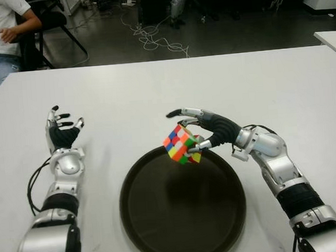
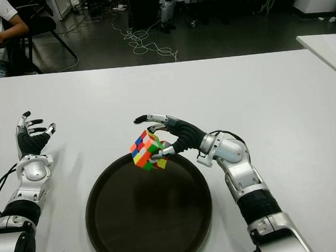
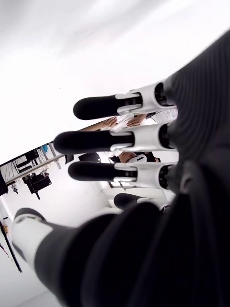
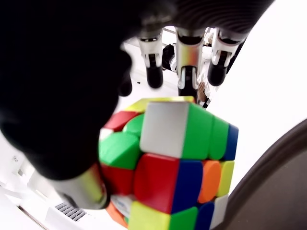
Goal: Pick up the Rubik's Cube and put it in the plate
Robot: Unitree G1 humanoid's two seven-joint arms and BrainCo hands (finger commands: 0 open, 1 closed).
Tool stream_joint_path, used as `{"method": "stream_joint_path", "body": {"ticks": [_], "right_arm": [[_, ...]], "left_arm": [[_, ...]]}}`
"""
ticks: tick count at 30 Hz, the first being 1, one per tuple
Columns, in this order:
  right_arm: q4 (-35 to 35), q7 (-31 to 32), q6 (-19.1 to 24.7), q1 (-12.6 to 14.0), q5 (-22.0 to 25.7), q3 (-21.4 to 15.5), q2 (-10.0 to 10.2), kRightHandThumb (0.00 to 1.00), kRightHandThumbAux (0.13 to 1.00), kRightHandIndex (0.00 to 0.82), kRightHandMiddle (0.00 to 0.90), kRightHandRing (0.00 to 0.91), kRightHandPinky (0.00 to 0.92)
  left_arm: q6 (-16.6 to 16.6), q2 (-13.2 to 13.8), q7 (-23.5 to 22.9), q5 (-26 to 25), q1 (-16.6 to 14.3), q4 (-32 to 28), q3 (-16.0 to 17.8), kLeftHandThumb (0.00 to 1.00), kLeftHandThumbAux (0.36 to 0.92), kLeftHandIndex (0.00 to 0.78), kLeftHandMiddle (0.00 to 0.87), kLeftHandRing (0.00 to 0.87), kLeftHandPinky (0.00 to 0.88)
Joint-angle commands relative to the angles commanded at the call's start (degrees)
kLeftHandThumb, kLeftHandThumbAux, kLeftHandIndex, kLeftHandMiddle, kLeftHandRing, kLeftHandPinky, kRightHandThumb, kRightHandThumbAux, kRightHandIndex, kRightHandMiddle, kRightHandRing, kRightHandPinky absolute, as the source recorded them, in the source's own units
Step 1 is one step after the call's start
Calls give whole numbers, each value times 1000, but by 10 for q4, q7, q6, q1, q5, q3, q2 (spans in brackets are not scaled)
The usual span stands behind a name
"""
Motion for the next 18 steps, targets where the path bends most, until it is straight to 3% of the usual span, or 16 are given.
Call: {"method": "stream_joint_path", "body": {"ticks": [4, 5, 11, 18], "right_arm": [[0, -1, -1, 0, 0, 1, 0, 27, 801, 142, 168, 149, 130], [-1, -1, -3, 0, -2, 1, -1, 26, 802, 142, 171, 153, 137], [0, -1, -9, 0, -5, 3, -3, 2, 789, 143, 168, 157, 142], [3, -12, -22, 0, -18, 4, -4, 0, 779, 152, 171, 158, 147]], "left_arm": [[2, 0, 0, 1, 0, -1, -1, 1, 782, 104, 310, 366, 429], [3, 1, 2, 2, 0, 0, -1, 0, 785, 107, 333, 408, 467], [5, 2, 8, 6, -1, 1, -3, 10, 772, 115, 271, 320, 351], [3, 1, 5, 3, 0, 1, -1, 30, 771, 119, 230, 269, 322]]}}
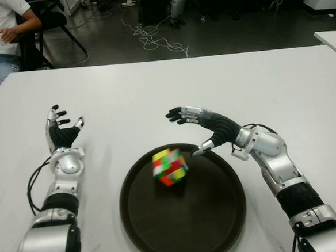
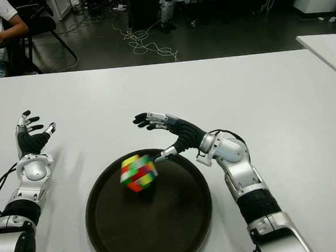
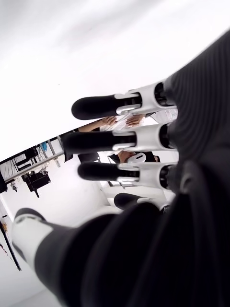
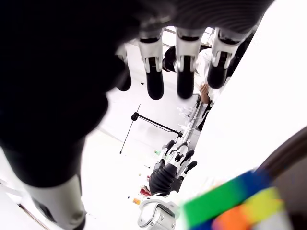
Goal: Pick up the Rubik's Cube and put it in the plate
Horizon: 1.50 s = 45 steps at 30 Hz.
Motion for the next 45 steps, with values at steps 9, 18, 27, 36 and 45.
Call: {"method": "stream_joint_path", "body": {"ticks": [9, 18, 27, 36, 45], "right_arm": [[8, 3, -14, 0, 5, -1, 3, 0, 788, 177, 190, 166, 157], [15, -2, -19, 0, 6, -3, 7, 0, 804, 164, 175, 155, 136], [18, 1, -15, 0, 11, -4, 8, 0, 792, 160, 170, 150, 129], [28, 19, -2, -14, 16, -9, -4, 1, 802, 142, 159, 144, 125], [69, -11, -22, -51, 3, -42, -26, 0, 823, 158, 170, 153, 162]], "left_arm": [[-6, 0, 4, 2, 0, 1, 0, 34, 782, 121, 202, 228, 280], [-11, 0, 2, -1, 1, 3, 1, 43, 781, 120, 199, 221, 279], [-9, 0, -3, -3, 0, 4, 1, 25, 784, 126, 314, 377, 446], [-6, -2, -2, -3, 0, 3, 1, 36, 782, 122, 318, 384, 457], [0, -2, 2, 0, 0, 0, 0, 2, 781, 111, 272, 321, 382]]}}
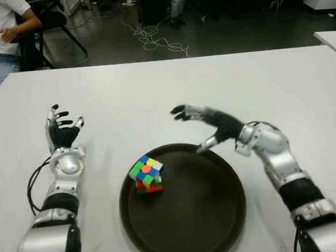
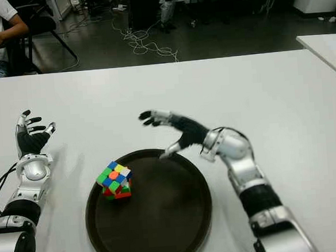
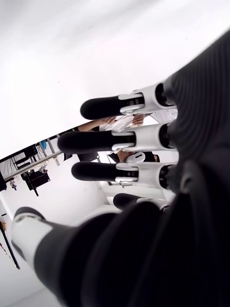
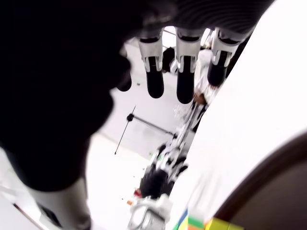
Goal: Pick up the Rubik's Cube and put it in the plate
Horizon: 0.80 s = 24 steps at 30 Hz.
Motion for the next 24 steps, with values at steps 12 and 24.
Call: {"method": "stream_joint_path", "body": {"ticks": [12, 24], "right_arm": [[94, -128, -29, -43, -20, -67, -23, 0, 849, 221, 190, 186, 233], [246, -298, -93, -74, -82, -89, -49, 93, 929, 198, 199, 186, 175]], "left_arm": [[-2, 1, -7, -7, -2, 4, 6, 10, 788, 120, 279, 333, 387], [-14, 6, -10, -6, 0, 8, 6, 47, 784, 121, 259, 303, 369]]}}
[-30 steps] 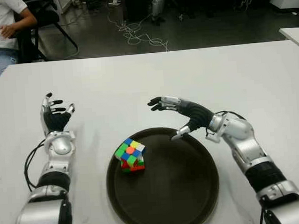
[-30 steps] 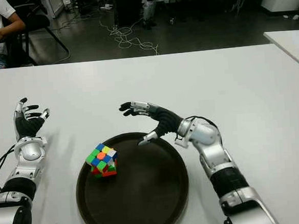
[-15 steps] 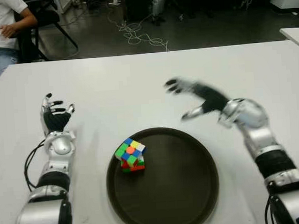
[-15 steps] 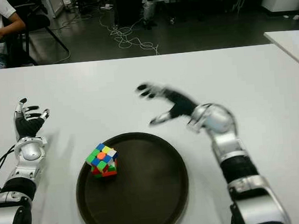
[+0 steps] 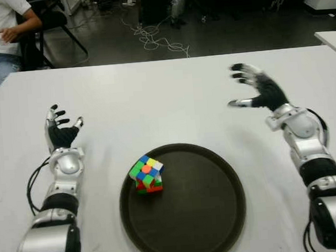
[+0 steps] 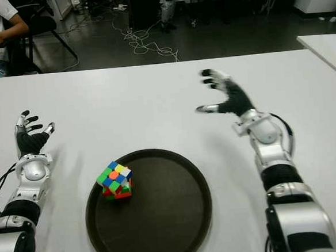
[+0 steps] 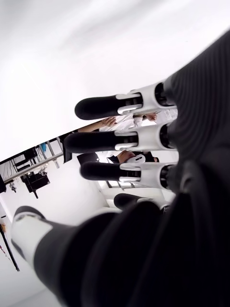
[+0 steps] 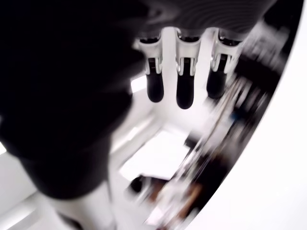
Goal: Pick up the Rubik's Cube and put it in the plate
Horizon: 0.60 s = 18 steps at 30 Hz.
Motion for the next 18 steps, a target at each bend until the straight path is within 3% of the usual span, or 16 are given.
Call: {"method": "stream_joint_path", "body": {"ticks": [8, 10, 13, 18], "right_arm": [[5, -62, 18, -1, -15, -5, -1, 108, 924, 164, 186, 181, 192], [18, -82, 22, -6, -13, -11, -1, 104, 916, 168, 182, 175, 184], [45, -108, 23, -12, -7, -22, 1, 95, 901, 205, 175, 158, 146], [84, -148, 22, -16, 3, -42, 9, 93, 884, 213, 155, 134, 123]], "left_arm": [[0, 1, -1, 3, 0, 0, -2, 29, 788, 121, 325, 426, 492], [0, 2, 1, 5, 0, 0, -3, 22, 789, 123, 311, 405, 467], [-1, 3, 4, 7, 0, 1, -5, 41, 787, 126, 248, 303, 361], [-3, 4, 7, 9, 0, 2, -6, 63, 793, 136, 222, 266, 346]]}}
